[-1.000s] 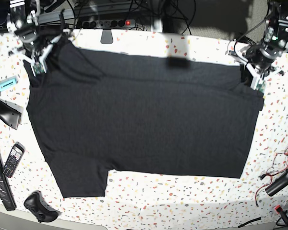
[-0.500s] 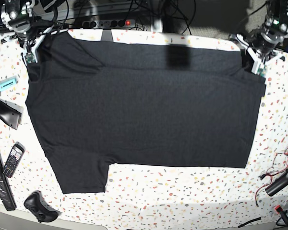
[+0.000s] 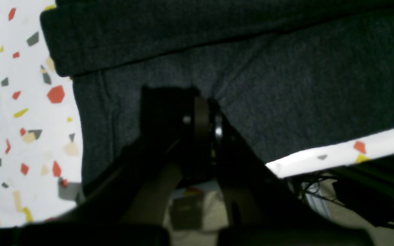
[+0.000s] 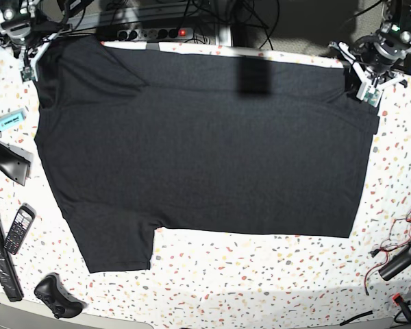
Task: Fold the T-shirt properly
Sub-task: 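Grasp the shirt edges with both grippers and pull them apart, then move both grippers down the shirt sides to grasp the hem corners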
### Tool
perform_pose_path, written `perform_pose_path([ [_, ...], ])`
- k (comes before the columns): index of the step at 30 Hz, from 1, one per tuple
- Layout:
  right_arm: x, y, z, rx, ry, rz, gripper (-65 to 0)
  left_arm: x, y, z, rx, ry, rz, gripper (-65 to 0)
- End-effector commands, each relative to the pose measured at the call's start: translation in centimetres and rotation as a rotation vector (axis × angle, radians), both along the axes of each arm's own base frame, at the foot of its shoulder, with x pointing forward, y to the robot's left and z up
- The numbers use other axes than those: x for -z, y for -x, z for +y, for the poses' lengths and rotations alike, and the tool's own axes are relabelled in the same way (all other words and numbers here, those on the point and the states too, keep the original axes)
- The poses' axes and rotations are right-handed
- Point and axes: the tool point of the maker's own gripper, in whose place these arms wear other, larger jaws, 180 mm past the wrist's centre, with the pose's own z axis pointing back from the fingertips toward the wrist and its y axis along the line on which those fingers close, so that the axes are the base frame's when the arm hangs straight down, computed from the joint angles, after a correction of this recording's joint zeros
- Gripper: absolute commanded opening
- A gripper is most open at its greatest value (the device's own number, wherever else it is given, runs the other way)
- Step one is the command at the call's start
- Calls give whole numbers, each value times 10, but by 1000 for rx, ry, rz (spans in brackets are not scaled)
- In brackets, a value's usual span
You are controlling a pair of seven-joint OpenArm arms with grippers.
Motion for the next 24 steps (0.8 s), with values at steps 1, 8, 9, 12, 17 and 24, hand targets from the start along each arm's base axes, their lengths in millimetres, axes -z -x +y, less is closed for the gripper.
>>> perform_pose_path([
  [1,-12,-10,0,-27,17,-37,-650,-2,4,9,16,-48,23,-650],
  [8,-55,-41,6,-69,49,-181,-650,-78,-45,24,8,-95,-207,-650],
  [9,-63,-48,4,-65,58,-210,-650,-92,-54,26,-7,-83,-251,-650],
  [12,-80,-71,-2,-46,64,-294,-650,-123,-83,33,-56,-32,-361,-650],
  [17,-101,-110,10,-29,-40,-436,-590,-154,-129,38,-94,27,-481,-457],
  [24,-128,-148,24,-65,-114,-561,-448,-150,-193,69,-171,176,-474,-439],
])
